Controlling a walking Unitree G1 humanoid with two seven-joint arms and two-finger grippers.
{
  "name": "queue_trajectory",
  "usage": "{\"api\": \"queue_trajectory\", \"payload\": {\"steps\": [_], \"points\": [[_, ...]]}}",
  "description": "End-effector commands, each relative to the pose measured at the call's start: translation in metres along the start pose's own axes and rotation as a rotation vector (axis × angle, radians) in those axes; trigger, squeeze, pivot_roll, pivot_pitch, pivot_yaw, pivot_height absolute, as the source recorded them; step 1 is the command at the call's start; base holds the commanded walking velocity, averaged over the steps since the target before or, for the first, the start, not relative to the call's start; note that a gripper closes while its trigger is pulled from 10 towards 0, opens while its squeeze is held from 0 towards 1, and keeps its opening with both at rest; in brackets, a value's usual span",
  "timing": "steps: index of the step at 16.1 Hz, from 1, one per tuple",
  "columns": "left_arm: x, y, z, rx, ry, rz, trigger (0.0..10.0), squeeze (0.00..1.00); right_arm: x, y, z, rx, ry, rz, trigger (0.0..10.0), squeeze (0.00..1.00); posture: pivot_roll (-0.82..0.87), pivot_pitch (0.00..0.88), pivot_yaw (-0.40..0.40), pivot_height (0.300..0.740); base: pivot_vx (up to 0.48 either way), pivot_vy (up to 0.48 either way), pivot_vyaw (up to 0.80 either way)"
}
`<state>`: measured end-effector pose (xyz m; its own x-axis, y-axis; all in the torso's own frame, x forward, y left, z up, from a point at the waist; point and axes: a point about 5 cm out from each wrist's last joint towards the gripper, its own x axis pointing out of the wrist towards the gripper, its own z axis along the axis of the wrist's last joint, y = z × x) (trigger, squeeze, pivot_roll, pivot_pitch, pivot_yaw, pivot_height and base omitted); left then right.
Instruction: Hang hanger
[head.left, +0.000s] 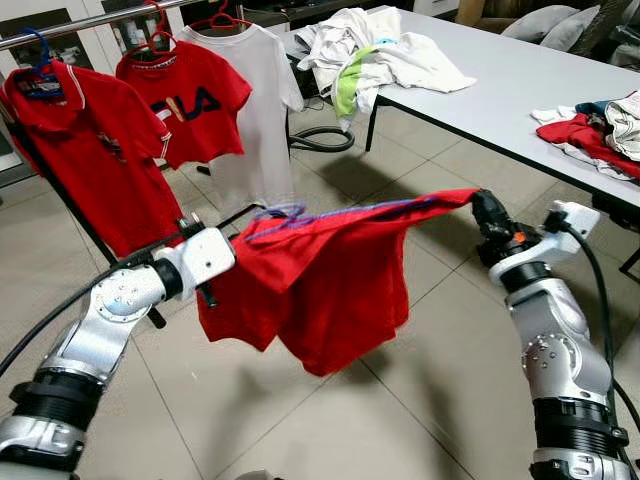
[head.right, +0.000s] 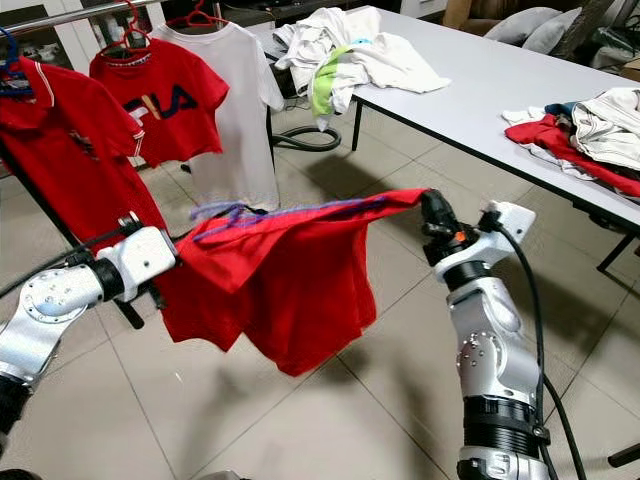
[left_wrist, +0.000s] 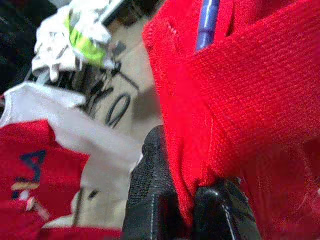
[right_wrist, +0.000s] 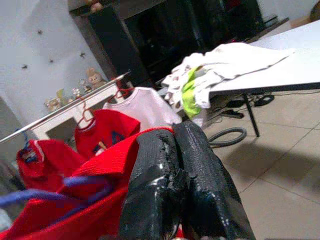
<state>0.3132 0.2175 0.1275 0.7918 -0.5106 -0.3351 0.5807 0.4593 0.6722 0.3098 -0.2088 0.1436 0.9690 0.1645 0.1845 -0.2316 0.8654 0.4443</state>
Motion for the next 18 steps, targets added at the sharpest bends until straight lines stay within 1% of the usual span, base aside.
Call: {"api": "queue_trajectory", "payload": {"steps": [1,2,3,4,6,7,8,9,10,11,12,13,14,15,16,17,18], "points": [[-0.011,0.013,-0.018,0.004,0.115,0.059,0.0,0.00,-0.003,-0.008,0.019,-0.033,-0.068,-0.031,0.0,0.00,-0.03,0.000,0.049,0.740,0.000,0.000,0.00],[-0.011,0.014,-0.020,0.000,0.128,0.065,0.0,0.00,-0.003,-0.008,0.019,-0.033,-0.069,-0.030,0.0,0.00,-0.03,0.000,0.049,0.740,0.000,0.000,0.00],[-0.012,0.016,-0.022,-0.015,0.152,0.094,0.0,0.00,-0.003,-0.007,0.020,-0.031,-0.071,-0.024,0.0,0.00,-0.03,0.000,0.049,0.740,0.000,0.000,0.00],[-0.011,0.016,-0.024,-0.025,0.168,0.093,0.0,0.00,-0.002,-0.006,0.020,-0.028,-0.072,-0.018,0.0,0.00,-0.03,0.000,0.049,0.740,0.000,0.000,0.00],[-0.006,0.011,-0.021,-0.055,0.134,0.073,0.0,0.00,-0.001,-0.001,0.019,-0.021,-0.065,0.000,0.0,0.00,-0.03,0.000,0.049,0.740,0.000,0.000,0.00],[-0.004,0.008,-0.018,-0.106,0.104,0.066,0.0,0.00,-0.002,0.002,0.013,-0.020,-0.036,0.014,0.0,0.00,-0.03,0.000,0.050,0.740,0.000,0.000,0.00],[-0.002,0.006,-0.016,-0.147,0.078,0.061,0.0,0.00,-0.004,0.004,0.002,-0.030,0.056,0.031,0.0,0.00,-0.03,0.000,0.050,0.740,0.000,0.000,0.00],[0.000,0.005,-0.012,-0.207,0.045,0.062,0.0,0.00,-0.009,0.005,-0.016,-0.065,0.211,0.059,7.7,0.00,-0.03,0.000,0.049,0.740,0.000,0.000,0.00],[0.002,0.005,-0.004,-0.274,-0.033,0.032,0.0,0.00,-0.017,0.008,-0.031,-0.132,0.336,0.128,10.0,0.00,-0.03,0.000,0.047,0.740,0.000,0.000,0.00],[0.001,0.005,0.005,-0.279,-0.104,-0.042,0.0,0.00,-0.025,0.014,-0.043,-0.180,0.419,0.218,10.0,0.66,-0.03,0.000,0.040,0.740,0.000,0.000,0.00],[-0.002,0.005,0.011,-0.254,-0.157,-0.148,0.0,0.00,-0.031,0.017,-0.051,-0.221,0.472,0.287,10.0,1.00,-0.03,0.000,0.040,0.740,0.000,0.000,0.00],[-0.006,0.008,0.016,-0.246,-0.206,-0.224,0.0,0.00,-0.035,0.018,-0.056,-0.244,0.514,0.325,10.0,1.00,-0.03,0.000,0.035,0.740,0.000,0.000,0.00],[-0.011,0.013,0.023,-0.268,-0.267,-0.295,0.0,0.00,-0.037,0.019,-0.059,-0.239,0.537,0.351,10.0,1.00,-0.03,0.000,0.036,0.740,0.000,0.000,0.00],[-0.013,0.015,0.026,-0.287,-0.297,-0.329,0.0,0.00,-0.038,0.021,-0.060,-0.238,0.552,0.374,10.0,1.00,-0.03,0.000,0.036,0.740,0.000,0.000,0.00],[-0.016,0.025,0.035,-0.306,-0.346,-0.373,0.0,0.00,-0.041,0.027,-0.062,-0.240,0.576,0.428,10.0,1.00,-0.03,0.000,0.040,0.740,0.000,0.000,0.00],[-0.017,0.033,0.040,-0.299,-0.368,-0.372,0.0,0.00,-0.042,0.030,-0.063,-0.246,0.586,0.470,10.0,1.00,-0.03,0.000,0.039,0.740,0.000,0.000,0.00],[-0.015,0.039,0.043,-0.286,-0.372,-0.342,0.0,0.00,-0.044,0.031,-0.064,-0.261,0.593,0.488,10.0,1.00,-0.03,0.000,0.038,0.740,0.000,0.000,0.00]]}}
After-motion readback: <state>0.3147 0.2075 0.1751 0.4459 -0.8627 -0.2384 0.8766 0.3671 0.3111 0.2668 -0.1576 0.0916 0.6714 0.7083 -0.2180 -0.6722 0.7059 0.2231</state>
